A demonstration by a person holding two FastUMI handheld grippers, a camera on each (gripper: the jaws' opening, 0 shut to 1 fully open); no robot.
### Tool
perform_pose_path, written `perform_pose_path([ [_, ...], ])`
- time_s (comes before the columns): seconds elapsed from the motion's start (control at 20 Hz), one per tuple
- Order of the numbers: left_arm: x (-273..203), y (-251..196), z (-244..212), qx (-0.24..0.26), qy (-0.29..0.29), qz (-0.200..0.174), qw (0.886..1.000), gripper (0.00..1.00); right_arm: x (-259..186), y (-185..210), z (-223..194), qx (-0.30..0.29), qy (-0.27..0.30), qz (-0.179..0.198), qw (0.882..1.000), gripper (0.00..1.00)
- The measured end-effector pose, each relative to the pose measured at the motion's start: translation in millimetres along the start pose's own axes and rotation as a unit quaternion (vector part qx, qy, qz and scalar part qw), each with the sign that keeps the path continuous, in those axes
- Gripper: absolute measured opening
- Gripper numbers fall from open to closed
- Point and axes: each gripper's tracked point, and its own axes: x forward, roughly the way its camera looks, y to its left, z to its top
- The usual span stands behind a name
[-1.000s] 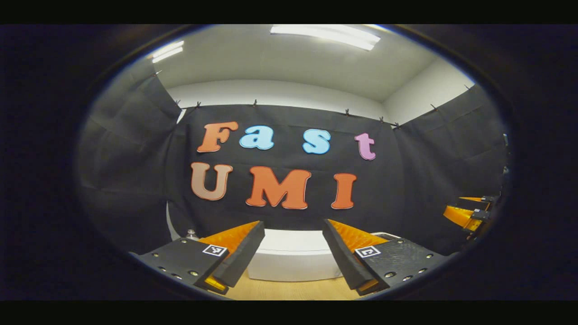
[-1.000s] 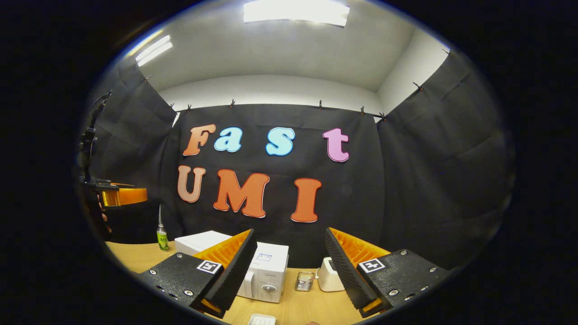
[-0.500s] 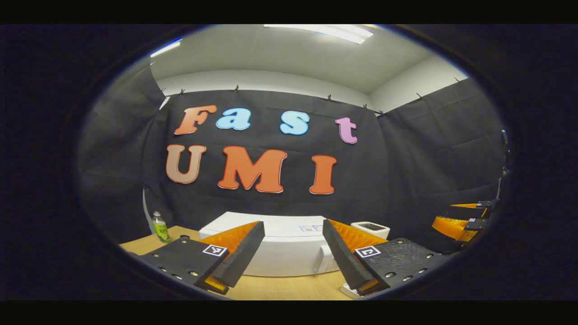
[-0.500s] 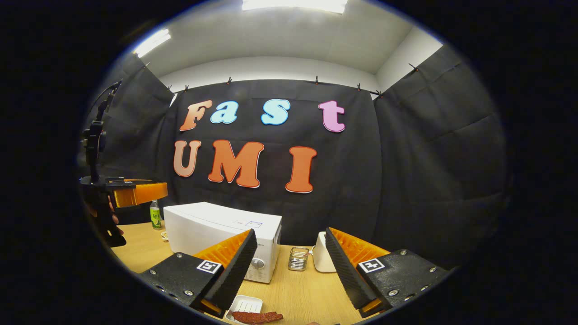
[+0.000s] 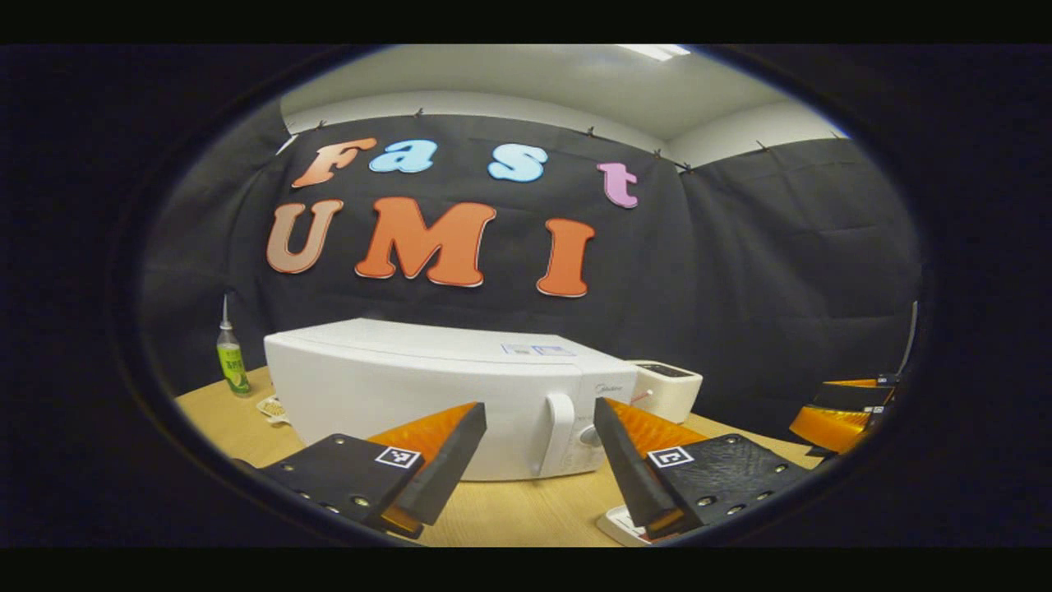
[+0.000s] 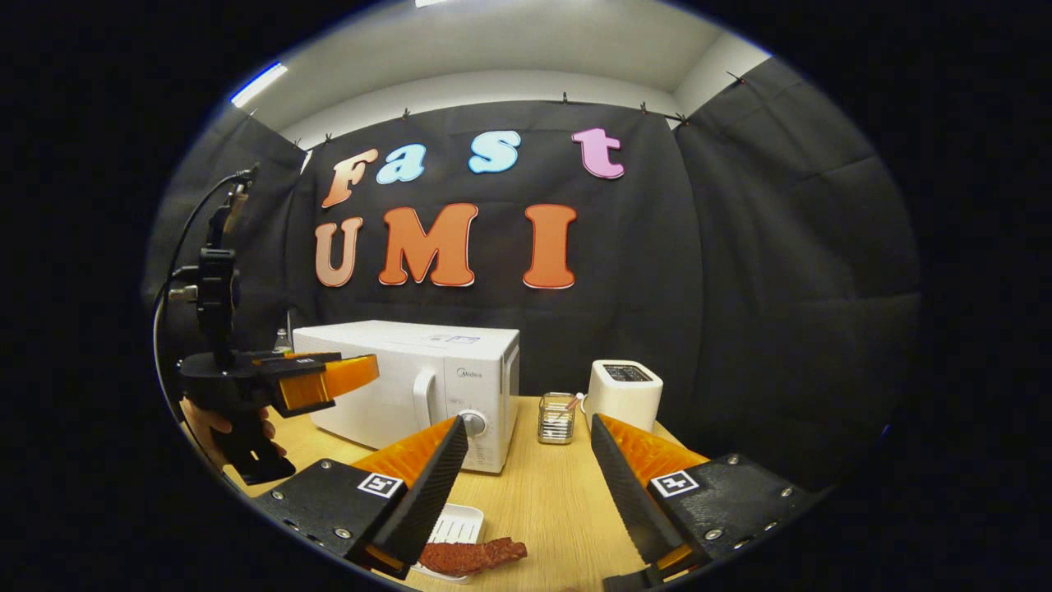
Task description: Open the microwave oven with the left hand, put the food in, and close the microwave oven.
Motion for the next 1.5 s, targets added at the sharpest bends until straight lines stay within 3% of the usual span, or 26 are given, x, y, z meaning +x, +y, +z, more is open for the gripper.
perform_pose_path([
  [0.1,14.8,5.0,-28.7,0.022,0.023,0.028,0.999,0.81,2.3,-7.3,-12.4,0.004,0.01,-0.007,1.0,0.93],
  [0.25,37.8,-4.7,-60.3,0.023,0.05,0.029,0.998,0.74,1.4,-16.5,-26.5,0.007,0.022,-0.013,1.0,0.93],
  [0.35,48.1,-13.3,-69.8,0.014,0.054,0.022,0.998,0.71,1.8,-22.9,-32.7,0.005,0.027,-0.018,0.999,0.93],
  [0.45,57.9,-10.1,-73.9,0.022,0.055,0.039,0.998,0.7,2.0,-29.2,-38.7,0.004,0.031,-0.025,0.999,0.93],
  [0.5,63.1,-6.8,-78.5,0.029,0.061,0.05,0.996,0.61,2.5,-30.9,-41.3,0.006,0.034,-0.025,0.999,0.93],
  [0.65,76.0,-10.3,-93.5,0.021,0.073,0.053,0.996,0.57,1.3,-35.2,-47.8,0.013,0.039,-0.028,0.999,0.93],
  [0.75,82.7,-15.8,-99.9,0.01,0.077,0.043,0.996,0.49,2.3,-36.3,-52.5,0.015,0.042,-0.029,0.999,0.93],
  [0.9,81.7,-20.3,-99.3,0.013,0.077,0.046,0.996,0.22,3.4,-37.5,-59.6,0.016,0.05,-0.033,0.998,0.93],
  [1.0,81.5,-20.1,-100.2,0.013,0.072,0.047,0.996,0.26,2.8,-36.9,-63.3,0.02,0.054,-0.033,0.998,0.93],
  [1.25,80.0,-21.6,-100.8,0.016,0.064,0.05,0.997,0.1,0.8,-36.6,-72.1,0.026,0.064,-0.036,0.997,0.93],
  [1.5,73.4,-23.5,-101.3,-0.004,0.063,0.047,0.997,0.11,-1.3,-36.1,-82.6,0.03,0.076,-0.038,0.996,0.93],
])
